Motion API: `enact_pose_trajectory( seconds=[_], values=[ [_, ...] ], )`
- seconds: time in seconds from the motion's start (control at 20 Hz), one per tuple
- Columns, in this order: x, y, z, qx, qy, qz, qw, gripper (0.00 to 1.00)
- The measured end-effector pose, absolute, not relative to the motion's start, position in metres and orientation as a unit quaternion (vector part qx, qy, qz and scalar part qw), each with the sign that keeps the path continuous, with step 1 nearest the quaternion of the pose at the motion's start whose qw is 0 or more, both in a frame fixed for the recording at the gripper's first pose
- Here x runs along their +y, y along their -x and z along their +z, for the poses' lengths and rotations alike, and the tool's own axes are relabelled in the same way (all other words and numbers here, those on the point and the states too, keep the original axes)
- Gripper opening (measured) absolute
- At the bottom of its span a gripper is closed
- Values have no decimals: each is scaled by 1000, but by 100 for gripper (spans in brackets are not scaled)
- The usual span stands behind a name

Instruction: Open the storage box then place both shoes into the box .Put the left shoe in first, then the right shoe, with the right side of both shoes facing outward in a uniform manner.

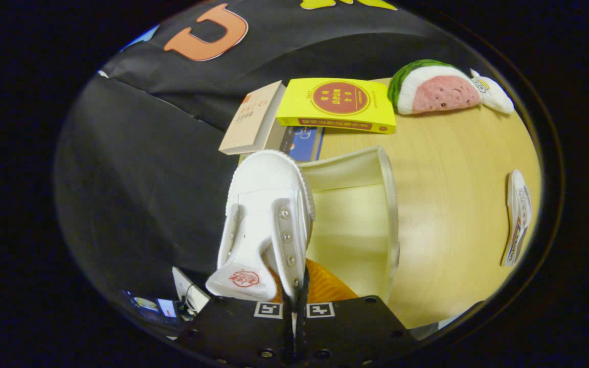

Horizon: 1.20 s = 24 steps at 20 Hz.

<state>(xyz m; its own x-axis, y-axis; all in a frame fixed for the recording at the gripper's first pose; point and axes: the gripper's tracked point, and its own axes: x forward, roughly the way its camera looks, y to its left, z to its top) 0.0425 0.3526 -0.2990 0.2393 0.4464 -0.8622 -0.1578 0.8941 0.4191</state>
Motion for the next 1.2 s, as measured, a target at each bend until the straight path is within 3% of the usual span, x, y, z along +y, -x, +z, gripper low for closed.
enact_pose_trajectory(
  seconds=[0.35,0.9,1.0,1.05,1.15,1.2],
  values=[
    [373,-44,-358,588,-101,115,794,2],
    [386,-32,-411,641,-29,107,760,3],
    [386,-32,-415,654,-25,109,749,12],
    [381,-29,-414,661,-19,101,744,21],
    [381,-19,-404,670,-34,115,733,25],
    [379,-12,-399,675,-34,122,727,34]
  ],
)
